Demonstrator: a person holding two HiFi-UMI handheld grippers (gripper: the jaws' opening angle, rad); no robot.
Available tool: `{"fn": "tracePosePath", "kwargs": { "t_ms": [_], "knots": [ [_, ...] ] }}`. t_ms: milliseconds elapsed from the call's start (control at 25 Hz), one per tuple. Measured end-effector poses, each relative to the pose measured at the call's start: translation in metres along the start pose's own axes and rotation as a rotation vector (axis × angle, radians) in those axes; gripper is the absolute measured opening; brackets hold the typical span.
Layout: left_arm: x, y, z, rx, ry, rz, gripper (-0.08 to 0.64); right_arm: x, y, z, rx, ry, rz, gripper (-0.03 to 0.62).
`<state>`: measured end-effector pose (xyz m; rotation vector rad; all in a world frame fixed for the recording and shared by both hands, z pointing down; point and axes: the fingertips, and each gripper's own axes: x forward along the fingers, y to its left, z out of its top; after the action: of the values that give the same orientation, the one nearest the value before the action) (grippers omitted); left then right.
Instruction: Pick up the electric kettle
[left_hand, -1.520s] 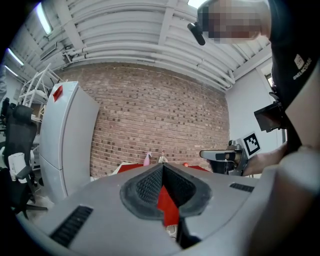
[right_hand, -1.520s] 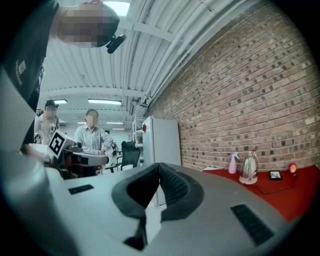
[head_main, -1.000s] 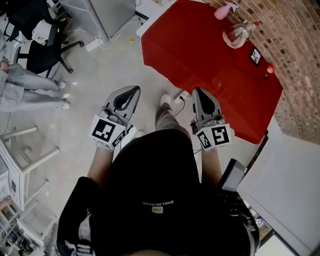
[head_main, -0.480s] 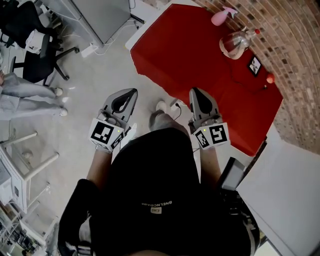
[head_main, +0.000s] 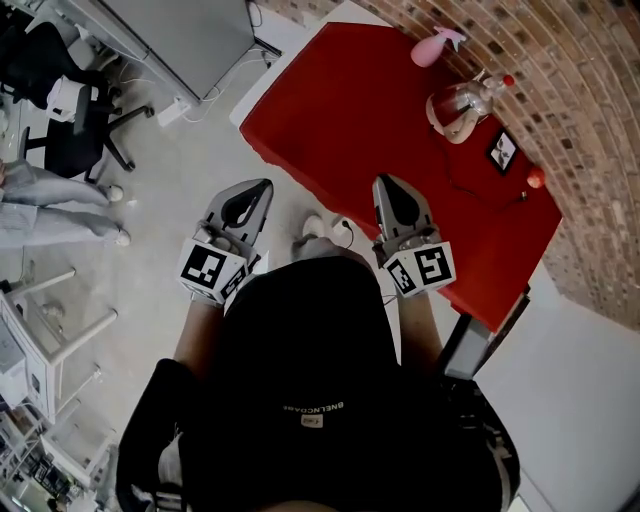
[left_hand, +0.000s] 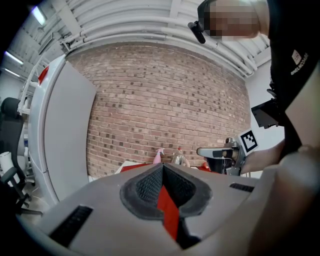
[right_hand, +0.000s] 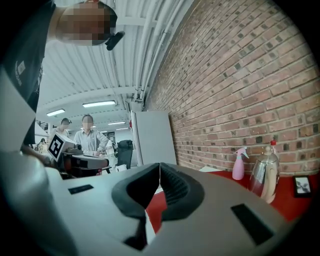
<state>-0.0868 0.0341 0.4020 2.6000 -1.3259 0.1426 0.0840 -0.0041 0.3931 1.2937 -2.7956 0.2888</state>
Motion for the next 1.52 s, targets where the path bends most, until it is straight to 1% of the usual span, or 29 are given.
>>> {"fn": "tracePosePath", "kwargs": {
  "t_ms": [280, 520, 680, 1000, 1320, 1520],
  "knots": [
    [0.037, -0.003, 0.011, -0.002, 0.024, -0.003, 0.006, 0.015, -0.035, 0.007, 0.015, 0.006, 0.016, 0.006],
    [0.059, -0.002, 0.020, 0.006, 0.030, -0.034, 0.006, 0.024, -0.062, 0.016, 0.032, -0.003, -0.017, 0.006],
    [0.071, 0.006, 0.026, 0.007, 0.031, -0.055, 0.006, 0.033, -0.075, 0.020, 0.041, -0.006, -0.049, 0.006],
    [0.109, 0.033, 0.032, 0.018, 0.050, -0.114, 0.006, 0.055, -0.109, 0.020, 0.049, -0.002, -0.131, 0.015],
    [0.149, 0.049, 0.040, 0.034, 0.060, -0.171, 0.006, 0.064, -0.162, 0.016, 0.066, 0.007, -0.230, 0.071],
    [0.174, 0.053, 0.046, 0.065, 0.067, -0.209, 0.006, 0.058, -0.201, 0.011, 0.071, 0.010, -0.314, 0.089]
  ]
}}
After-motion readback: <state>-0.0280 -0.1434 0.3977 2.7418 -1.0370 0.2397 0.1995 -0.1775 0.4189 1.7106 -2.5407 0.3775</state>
